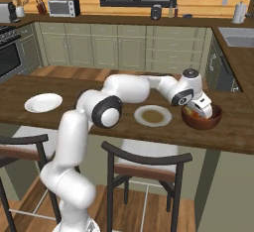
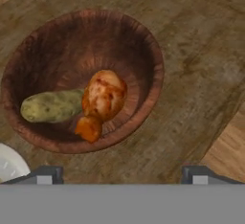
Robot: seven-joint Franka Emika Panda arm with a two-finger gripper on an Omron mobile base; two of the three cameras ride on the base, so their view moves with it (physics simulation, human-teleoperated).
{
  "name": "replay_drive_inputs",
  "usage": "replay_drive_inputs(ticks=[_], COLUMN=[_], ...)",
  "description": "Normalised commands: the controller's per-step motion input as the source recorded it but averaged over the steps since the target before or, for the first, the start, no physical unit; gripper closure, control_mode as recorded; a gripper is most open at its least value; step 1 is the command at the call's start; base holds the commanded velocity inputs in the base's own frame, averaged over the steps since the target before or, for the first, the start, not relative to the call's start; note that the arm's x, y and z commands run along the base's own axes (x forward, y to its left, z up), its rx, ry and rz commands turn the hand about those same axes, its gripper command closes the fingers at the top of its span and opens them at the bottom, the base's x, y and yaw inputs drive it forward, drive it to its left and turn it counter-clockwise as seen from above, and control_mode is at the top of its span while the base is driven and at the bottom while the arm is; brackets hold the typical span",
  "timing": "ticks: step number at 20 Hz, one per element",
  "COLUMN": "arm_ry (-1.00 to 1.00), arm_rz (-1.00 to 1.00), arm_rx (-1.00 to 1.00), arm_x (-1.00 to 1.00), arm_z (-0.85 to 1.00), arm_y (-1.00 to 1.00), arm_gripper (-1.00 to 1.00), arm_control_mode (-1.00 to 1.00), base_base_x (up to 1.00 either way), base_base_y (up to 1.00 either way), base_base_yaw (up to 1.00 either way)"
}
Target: Pick the chicken drumstick and potato from their plates and place them in the bowl. Then put the bowl in the fridge.
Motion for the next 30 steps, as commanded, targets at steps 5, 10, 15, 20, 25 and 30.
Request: replay_drive_inputs(ticks=[5,10,15,20,25,30], arm_ry=[0.15,0.03,0.11,0.13,0.06,0.08], arm_rz=[0.06,0.32,0.64,0.59,0.34,0.07], arm_rx=[0.00,-0.04,-0.02,-0.08,-0.08,-0.14], arm_x=[-0.22,-0.57,-0.41,-0.10,-0.03,0.11], arm_z=[0.53,0.35,0.07,0.01,0.09,0.00], arm_y=[0.01,0.12,0.07,0.18,0.22,0.37], arm_gripper=[-1.00,-1.00,-1.00,-1.00,-1.00,-1.00], arm_control_mode=[-1.00,-1.00,-1.00,-1.00,-1.00,-1.00], base_base_x=[0.00,0.00,0.00,0.00,0.00,0.00], base_base_y=[0.00,0.00,0.00,0.00,0.00,0.00], base_base_yaw=[0.00,0.00,0.00,0.00,0.00,0.00])
